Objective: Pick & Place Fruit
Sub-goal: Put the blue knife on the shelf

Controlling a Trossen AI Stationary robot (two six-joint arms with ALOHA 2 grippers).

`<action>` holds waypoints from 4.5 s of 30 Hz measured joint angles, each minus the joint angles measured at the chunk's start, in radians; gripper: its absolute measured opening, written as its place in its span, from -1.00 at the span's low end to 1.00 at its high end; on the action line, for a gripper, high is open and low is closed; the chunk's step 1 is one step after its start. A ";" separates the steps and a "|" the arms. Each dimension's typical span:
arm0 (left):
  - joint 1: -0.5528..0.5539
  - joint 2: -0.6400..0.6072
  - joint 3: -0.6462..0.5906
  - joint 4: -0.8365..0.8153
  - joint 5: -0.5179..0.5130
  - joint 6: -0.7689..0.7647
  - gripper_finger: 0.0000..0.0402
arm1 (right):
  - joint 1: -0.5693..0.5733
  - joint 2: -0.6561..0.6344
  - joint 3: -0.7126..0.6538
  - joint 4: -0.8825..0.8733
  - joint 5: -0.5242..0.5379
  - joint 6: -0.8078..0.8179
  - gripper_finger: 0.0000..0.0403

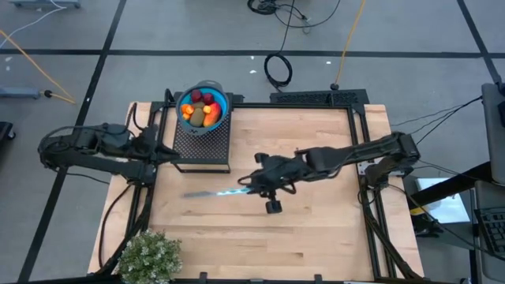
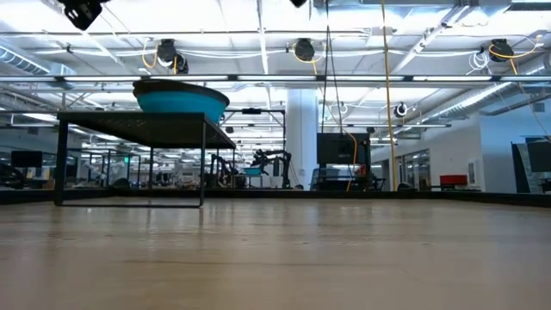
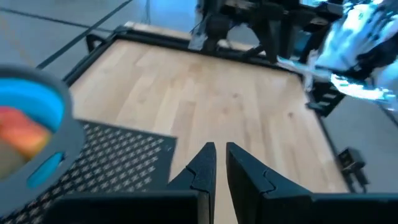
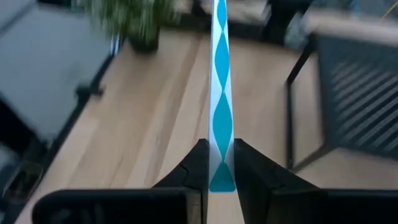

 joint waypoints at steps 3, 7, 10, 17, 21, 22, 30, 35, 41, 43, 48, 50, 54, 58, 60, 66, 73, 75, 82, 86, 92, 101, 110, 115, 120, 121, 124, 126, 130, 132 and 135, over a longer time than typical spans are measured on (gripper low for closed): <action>0.000 0.007 0.000 0.042 0.034 0.008 -0.84 | -0.002 -0.049 -0.036 0.092 0.039 -0.001 -0.79; 0.000 0.019 -0.001 0.097 0.042 0.009 -0.84 | -0.009 -0.111 -0.132 0.305 0.098 -0.010 -0.79; 0.000 0.041 -0.002 0.139 0.044 0.014 -0.84 | -0.021 -0.147 -0.232 0.546 0.132 -0.012 -0.79; 0.000 0.139 -0.002 0.362 0.107 0.098 -0.83 | -0.071 -0.167 -0.522 1.160 0.131 0.069 -0.79; 0.000 0.219 -0.002 0.480 0.132 0.158 -0.75 | -0.084 -0.159 -0.624 1.344 0.173 0.102 -0.79; 0.000 0.241 -0.002 0.503 0.131 0.170 -0.70 | -0.085 -0.157 -0.643 1.366 0.184 0.103 -0.79; 0.001 0.466 -0.002 0.841 0.127 0.268 -0.12 | -0.087 -0.157 -0.666 1.409 0.179 0.065 -0.79; 0.024 0.594 -0.002 1.077 0.102 0.264 0.20 | -0.087 -0.160 -0.667 1.438 0.179 0.035 -0.79; 0.058 0.671 -0.002 1.255 0.093 0.153 0.35 | -0.089 -0.158 -0.667 1.435 0.181 0.003 -0.79; 0.060 0.685 -0.002 1.277 0.100 0.133 0.34 | -0.093 -0.158 -0.667 1.436 0.181 -0.008 -0.79; 0.060 0.722 -0.002 1.349 0.130 0.084 0.29 | -0.109 -0.158 -0.667 1.439 0.179 -0.013 -0.79; 0.060 0.732 -0.002 1.373 0.145 0.071 0.29 | -0.115 -0.158 -0.667 1.437 0.179 -0.013 -0.79; 0.063 0.739 -0.002 1.386 0.145 0.069 0.28 | -0.121 -0.158 -0.666 1.437 0.177 -0.013 -0.79; 0.077 0.737 -0.002 1.401 0.145 0.044 0.28 | -0.120 -0.158 -0.666 1.434 0.175 -0.012 -0.79; 0.084 0.738 -0.002 1.408 0.146 0.030 0.28 | -0.121 -0.158 -0.666 1.432 0.175 -0.013 -0.79; 0.096 0.756 -0.002 1.408 0.172 0.025 0.01 | -0.121 -0.158 -0.666 1.431 0.175 -0.012 -0.79; 0.111 0.761 -0.002 1.441 0.225 0.029 -0.64 | -0.120 -0.158 -0.665 1.431 0.174 -0.012 -0.79; 0.120 0.760 -0.002 1.441 0.236 0.040 -0.84 | -0.120 -0.158 -0.665 1.431 0.180 -0.006 -0.79; 0.134 0.761 -0.002 1.428 0.251 0.020 -0.89 | -0.120 -0.158 -0.665 1.412 0.192 -0.014 -0.53; 0.135 0.748 -0.002 1.373 0.249 0.022 -0.91 | -0.120 -0.161 -0.665 1.358 0.230 -0.012 -0.33; 0.134 0.632 -0.002 1.125 0.197 0.059 -0.91 | -0.121 -0.168 -0.665 1.206 0.236 0.045 -0.19; 0.133 0.435 -0.001 0.685 0.069 0.051 -0.91 | -0.119 -0.168 -0.665 1.118 0.232 0.093 -0.25; 0.133 0.475 0.169 0.164 0.012 0.054 -0.91 | -0.124 -0.264 -0.735 1.113 0.211 0.058 -0.89; 0.134 0.569 0.282 -0.071 0.004 0.106 -0.91 | -0.136 -0.401 -0.863 1.125 0.203 0.119 -0.96; 0.134 0.688 0.363 -0.266 -0.001 0.184 -0.91 | -0.140 -0.536 -0.998 1.213 0.204 0.138 -0.99; 0.134 0.710 0.375 -0.299 -0.008 0.198 -0.91 | -0.139 -0.564 -1.021 1.237 0.205 0.138 -0.99; 0.134 0.777 0.414 -0.381 -0.021 0.251 -0.91 | -0.139 -0.632 -1.088 1.268 0.220 0.138 -1.00; 0.138 0.824 0.443 -0.455 -0.024 0.291 -0.91 | -0.140 -0.671 -1.120 1.267 0.236 0.138 -1.00; 0.159 0.896 0.490 -0.580 -0.039 0.358 -0.91 | -0.139 -0.726 -1.159 1.268 0.235 0.138 -1.00; 0.175 0.920 0.500 -0.627 -0.040 0.398 -0.91 | -0.139 -0.740 -1.174 1.267 0.235 0.138 -1.00; 0.208 0.941 0.501 -0.684 -0.040 0.446 -0.91 | -0.139 -0.754 -1.191 1.268 0.235 0.138 -1.00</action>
